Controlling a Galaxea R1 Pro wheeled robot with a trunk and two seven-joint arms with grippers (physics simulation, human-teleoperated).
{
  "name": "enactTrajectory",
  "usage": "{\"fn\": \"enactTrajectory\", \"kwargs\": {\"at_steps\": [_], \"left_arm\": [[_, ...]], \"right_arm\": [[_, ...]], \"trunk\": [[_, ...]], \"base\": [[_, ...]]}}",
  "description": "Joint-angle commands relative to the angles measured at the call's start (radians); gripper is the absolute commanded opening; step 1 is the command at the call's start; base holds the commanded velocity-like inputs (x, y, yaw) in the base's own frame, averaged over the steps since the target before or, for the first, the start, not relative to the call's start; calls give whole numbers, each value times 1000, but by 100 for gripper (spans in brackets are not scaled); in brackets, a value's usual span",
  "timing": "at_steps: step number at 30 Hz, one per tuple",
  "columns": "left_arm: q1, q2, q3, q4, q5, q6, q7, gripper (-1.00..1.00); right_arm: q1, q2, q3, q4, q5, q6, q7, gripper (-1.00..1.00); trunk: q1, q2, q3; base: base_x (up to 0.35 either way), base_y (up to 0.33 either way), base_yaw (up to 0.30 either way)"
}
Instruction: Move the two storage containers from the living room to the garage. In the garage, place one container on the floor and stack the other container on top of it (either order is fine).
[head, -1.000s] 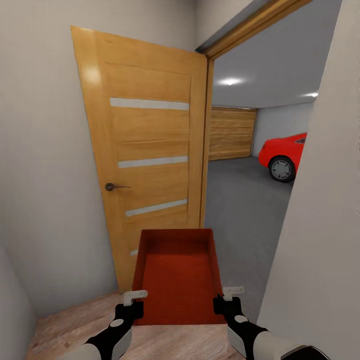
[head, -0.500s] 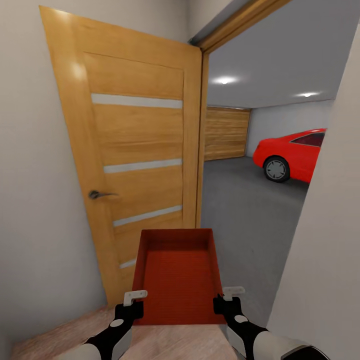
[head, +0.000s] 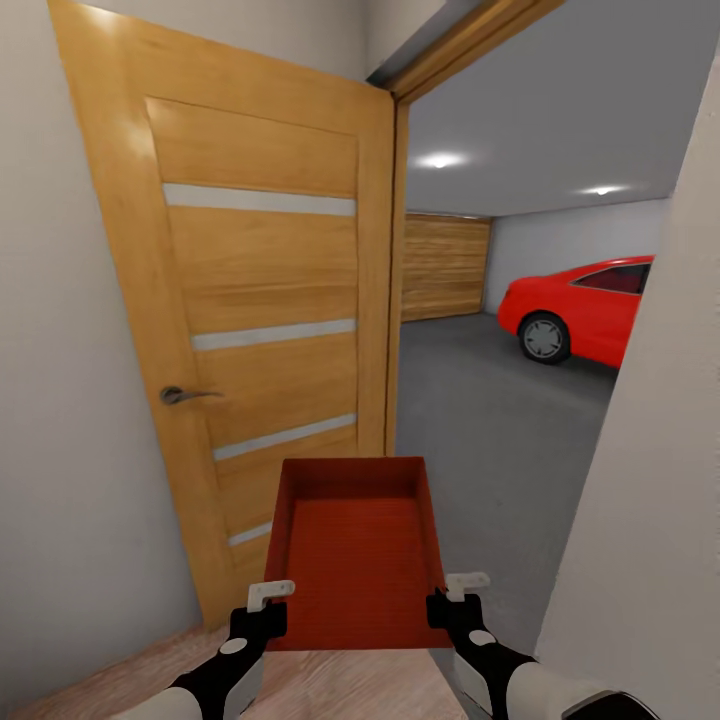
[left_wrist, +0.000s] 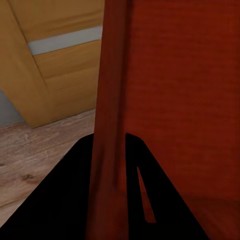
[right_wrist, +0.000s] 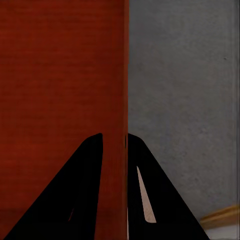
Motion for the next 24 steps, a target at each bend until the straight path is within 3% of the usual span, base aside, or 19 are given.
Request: {"fn": "enactTrajectory", "kwargs": {"at_steps": [1,12,24], "left_arm": [[-1,12,55,-5,21,-2,10,-100],[-1,12,55,-4,21,-2,10,-100],[-1,12,55,-5,21,-2,10,-100]], "right_arm": [[-1,1,-68,1,8,0,2,-100],[-1,1,-68,1,8,0,2,-100],[-1,1,-68,1,8,0,2,-100]], "trunk": [[0,-1,-1],[0,-1,-1],[0,-1,-1]], "base": [[1,0,-217],[14,0,-236],[291,73,-236]]}}
